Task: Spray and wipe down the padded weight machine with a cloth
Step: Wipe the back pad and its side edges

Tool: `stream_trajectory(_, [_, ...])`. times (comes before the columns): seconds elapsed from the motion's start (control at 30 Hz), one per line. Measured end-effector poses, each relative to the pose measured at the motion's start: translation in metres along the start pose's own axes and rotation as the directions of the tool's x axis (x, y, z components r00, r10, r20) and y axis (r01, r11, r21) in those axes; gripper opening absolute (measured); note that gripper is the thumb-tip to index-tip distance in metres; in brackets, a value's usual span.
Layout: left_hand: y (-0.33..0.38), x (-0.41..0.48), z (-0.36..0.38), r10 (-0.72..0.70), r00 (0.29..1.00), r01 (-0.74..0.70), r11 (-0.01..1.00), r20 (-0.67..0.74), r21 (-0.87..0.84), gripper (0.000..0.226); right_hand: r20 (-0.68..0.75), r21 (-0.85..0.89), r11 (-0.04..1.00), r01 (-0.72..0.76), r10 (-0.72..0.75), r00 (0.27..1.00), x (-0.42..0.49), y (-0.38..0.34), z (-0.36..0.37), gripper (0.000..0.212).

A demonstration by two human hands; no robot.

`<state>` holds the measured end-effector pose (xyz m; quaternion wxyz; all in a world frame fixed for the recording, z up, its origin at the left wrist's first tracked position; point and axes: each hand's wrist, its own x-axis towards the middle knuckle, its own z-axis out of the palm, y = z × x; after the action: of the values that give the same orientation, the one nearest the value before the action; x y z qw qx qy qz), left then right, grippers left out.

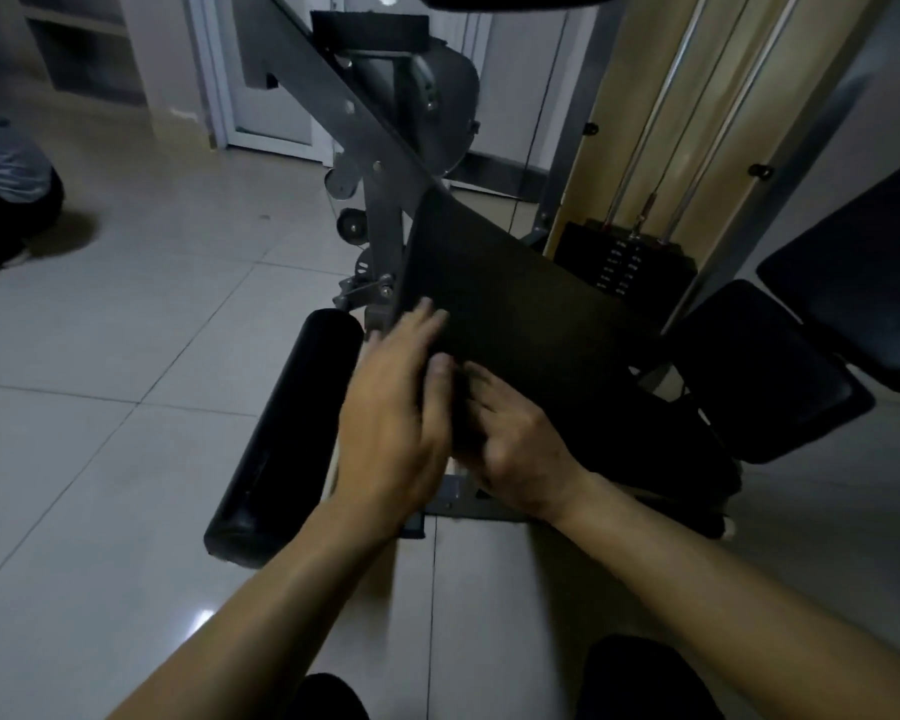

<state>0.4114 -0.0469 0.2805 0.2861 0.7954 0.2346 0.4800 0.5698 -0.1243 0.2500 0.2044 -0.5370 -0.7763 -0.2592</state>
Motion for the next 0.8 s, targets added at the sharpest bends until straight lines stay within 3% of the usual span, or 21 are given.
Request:
stream_trajectory(0.07, [0.001, 0.002, 0.010, 0.090, 0.982, -0.136, 0.949, 0.169, 0.285, 0.045, 0.055, -0.074, 0.996, -0.039, 0.043, 0.998, -0.052, 0.021, -0.014, 0.029])
stream_trajectory(0.13, [-0.006, 0.001, 0.010, 0.130, 0.955, -0.244, 0.856, 0.267, 0.456, 0.043, 0.093, -0.119, 0.988, -0.102, 0.113, 0.989, -0.108, 0.038, -0.029, 0.035])
stream_trajectory(0.27, [-0.009, 0.004, 0.000, 0.121, 0.943, -0.271, 0.819, 0.310, 0.505, 0.039, 0.112, -0.128, 0.955, -0.266, 0.280, 0.953, -0.166, 0.048, -0.048, 0.052])
stream_trajectory(0.4, [0.008, 0.005, 0.008, 0.040, 0.964, -0.190, 0.798, 0.264, 0.572, 0.036, 0.015, -0.018, 0.952, -0.306, 0.307, 0.952, -0.121, 0.031, -0.030, 0.058])
stream_trajectory(0.53, [0.032, 0.009, 0.040, 0.017, 0.979, -0.137, 0.792, 0.203, 0.595, 0.045, -0.003, 0.094, 0.959, -0.266, 0.267, 0.964, -0.082, 0.027, -0.013, 0.032])
stream_trajectory(0.63, [0.049, 0.017, 0.097, -0.011, 0.953, -0.161, 0.829, 0.302, 0.536, 0.056, 0.051, 0.095, 0.952, -0.290, 0.286, 0.957, -0.116, 0.052, -0.022, 0.017])
stream_trajectory(0.73, [0.048, 0.018, 0.134, -0.070, 0.912, -0.224, 0.741, 0.404, 0.633, 0.056, 0.062, 0.182, 0.858, -0.481, 0.478, 0.876, -0.174, 0.079, -0.038, 0.043])
stream_trajectory(0.8, [0.043, 0.018, 0.136, -0.114, 0.911, -0.218, 0.684, 0.397, 0.696, 0.055, 0.087, 0.221, 0.695, -0.684, 0.685, 0.723, -0.217, 0.096, -0.048, 0.048])
